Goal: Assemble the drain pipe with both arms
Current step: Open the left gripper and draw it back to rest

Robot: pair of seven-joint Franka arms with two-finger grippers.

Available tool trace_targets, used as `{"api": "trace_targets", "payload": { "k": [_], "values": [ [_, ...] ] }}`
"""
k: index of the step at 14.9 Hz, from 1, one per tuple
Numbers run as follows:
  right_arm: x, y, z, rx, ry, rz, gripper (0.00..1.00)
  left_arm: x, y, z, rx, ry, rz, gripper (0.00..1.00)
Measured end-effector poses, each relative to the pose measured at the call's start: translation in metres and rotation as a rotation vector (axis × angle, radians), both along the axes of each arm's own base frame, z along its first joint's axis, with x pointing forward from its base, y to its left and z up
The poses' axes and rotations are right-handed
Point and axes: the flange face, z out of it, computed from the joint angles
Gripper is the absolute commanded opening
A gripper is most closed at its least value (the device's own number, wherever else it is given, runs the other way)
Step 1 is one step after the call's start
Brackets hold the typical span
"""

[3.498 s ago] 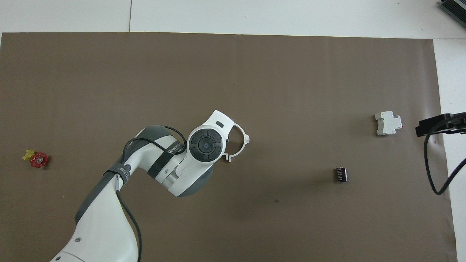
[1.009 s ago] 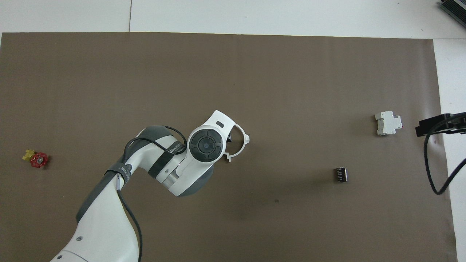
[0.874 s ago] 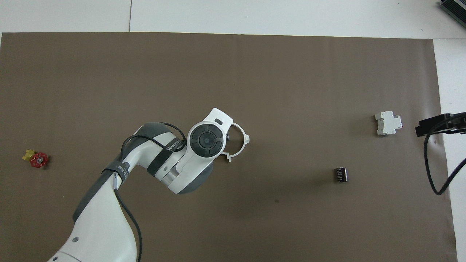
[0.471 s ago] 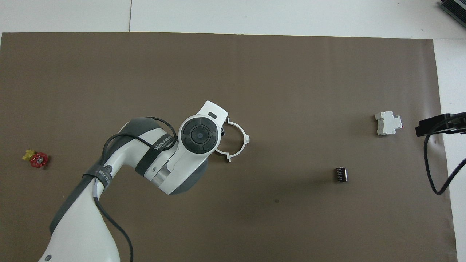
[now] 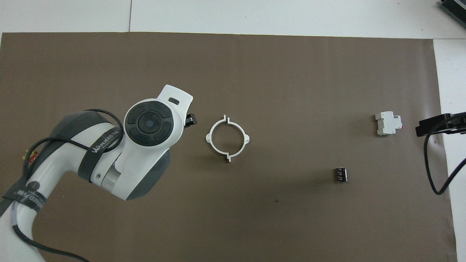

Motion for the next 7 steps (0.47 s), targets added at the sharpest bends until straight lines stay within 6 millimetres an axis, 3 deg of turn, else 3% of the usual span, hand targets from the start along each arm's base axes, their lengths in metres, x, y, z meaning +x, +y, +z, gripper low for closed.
{"api": "trace_targets", "payload": {
  "k": [3,7],
  "values": [
    [0.000,0.000,0.000,0.000,0.000,0.000,1.00,0.015,0.041,0.012,0.015,0.008,-0.026,1.00],
    [0.000,0.000,0.000,0.000,0.000,0.000,1.00,0.038,0.126,0.023,0.039,0.060,-0.126,1.00]
  ]
}}
